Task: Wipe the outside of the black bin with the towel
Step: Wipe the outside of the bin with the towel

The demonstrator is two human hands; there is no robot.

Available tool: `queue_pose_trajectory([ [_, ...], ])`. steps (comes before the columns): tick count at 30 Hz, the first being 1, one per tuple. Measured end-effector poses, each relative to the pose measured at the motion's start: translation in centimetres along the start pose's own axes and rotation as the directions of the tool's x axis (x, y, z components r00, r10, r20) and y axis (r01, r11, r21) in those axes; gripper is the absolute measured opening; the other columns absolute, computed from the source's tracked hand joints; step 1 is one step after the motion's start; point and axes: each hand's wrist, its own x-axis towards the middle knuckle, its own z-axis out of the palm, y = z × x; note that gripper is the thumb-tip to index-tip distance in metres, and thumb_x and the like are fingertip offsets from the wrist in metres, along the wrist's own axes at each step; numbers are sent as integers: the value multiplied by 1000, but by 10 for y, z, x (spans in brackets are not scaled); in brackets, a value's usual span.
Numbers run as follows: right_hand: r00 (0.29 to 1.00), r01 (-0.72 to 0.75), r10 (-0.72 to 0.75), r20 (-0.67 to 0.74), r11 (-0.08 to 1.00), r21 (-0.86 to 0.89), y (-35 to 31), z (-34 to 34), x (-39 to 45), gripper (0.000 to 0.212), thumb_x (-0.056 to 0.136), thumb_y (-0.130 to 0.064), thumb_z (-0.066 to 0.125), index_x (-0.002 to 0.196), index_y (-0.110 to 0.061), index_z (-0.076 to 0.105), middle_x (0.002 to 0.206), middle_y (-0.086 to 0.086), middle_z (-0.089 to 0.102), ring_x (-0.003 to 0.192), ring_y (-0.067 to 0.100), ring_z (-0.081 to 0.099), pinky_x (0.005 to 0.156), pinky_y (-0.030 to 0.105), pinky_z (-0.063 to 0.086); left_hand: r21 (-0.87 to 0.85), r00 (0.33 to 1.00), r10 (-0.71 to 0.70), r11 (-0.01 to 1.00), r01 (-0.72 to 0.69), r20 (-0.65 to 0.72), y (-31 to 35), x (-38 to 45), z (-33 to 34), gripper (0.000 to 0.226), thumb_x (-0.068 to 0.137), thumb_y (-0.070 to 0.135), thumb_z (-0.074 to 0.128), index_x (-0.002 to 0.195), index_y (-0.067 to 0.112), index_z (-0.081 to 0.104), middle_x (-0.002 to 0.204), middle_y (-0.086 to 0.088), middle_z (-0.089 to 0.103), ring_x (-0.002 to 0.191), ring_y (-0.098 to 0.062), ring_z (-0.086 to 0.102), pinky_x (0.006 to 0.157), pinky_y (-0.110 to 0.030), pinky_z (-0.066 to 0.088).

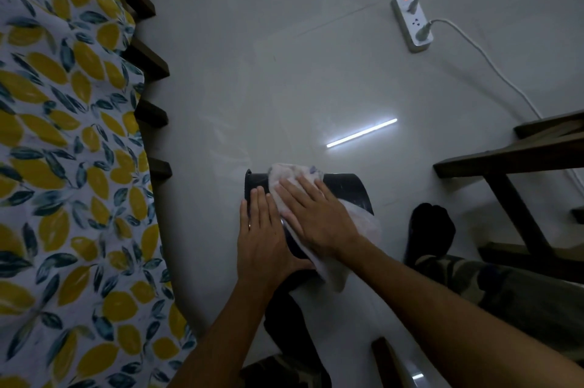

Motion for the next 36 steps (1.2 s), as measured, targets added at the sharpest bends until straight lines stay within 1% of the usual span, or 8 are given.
queue_pose_trajectory([
  [5,975,-221,221,13,974,55,29,-15,29,53,108,-48,16,142,-22,47,145,5,56,133,25,53,115,50,39,-13,999,-52,999,52,10,-2,4,-2,160,46,108,40,156,-5,15,164,-26,8,153,-38,9,124,-52,6],
  [9,907,-411,409,-103,912,2,57,-4,-12,54,109,-42,22,148,-16,49,153,11,52,142,32,46,120,52,34,26,997,-64,998,63,41,-3,8,-3,165,41,104,48,157,-4,5,165,-26,1,154,-38,3,125,-52,4],
  [11,912,-385,381,-153,923,4,42,2,-40,55,110,-37,29,158,-11,36,164,15,37,153,38,30,123,55,28,51,997,-67,997,65,45,-3,8,-3,165,41,105,48,157,-4,4,165,-27,0,154,-39,2,125,-52,2],
  [15,992,-55,48,-115,996,-65,-11,19,-53,63,108,-39,31,162,-8,23,169,16,22,157,36,15,126,58,21,75,999,-40,996,39,18,-3,3,1,150,55,103,38,156,-6,16,163,-29,13,153,-40,9,123,-56,7],
  [19,994,-47,46,-104,999,1,-14,14,-8,60,109,-42,36,161,-14,27,169,9,26,158,29,18,128,51,17,49,999,0,999,1,-33,-5,7,1,146,57,103,35,156,-3,19,161,-28,21,151,-41,17,122,-57,12],
  [22,983,-167,172,-62,983,79,4,-4,21,53,111,-44,25,156,-21,37,164,6,39,153,27,33,125,52,25,37,1000,-21,999,21,-11,-6,13,-1,156,49,108,35,156,-5,18,163,-27,15,152,-39,15,122,-59,7],
  [29,826,-553,563,-17,816,167,56,-13,12,49,108,-43,22,133,-25,59,138,2,62,125,28,58,105,51,47,-7,993,-111,994,111,31,-3,4,3,165,39,104,52,159,2,2,167,-19,-6,154,-34,-2,122,-51,18],
  [36,660,-662,751,-1,582,473,64,-9,-21,50,112,-43,20,134,-15,56,111,9,71,99,26,70,85,35,53,-3,994,-105,994,105,-31,2,-4,3,160,41,102,54,157,-2,18,166,-23,7,153,-38,11,120,-53,22],
])
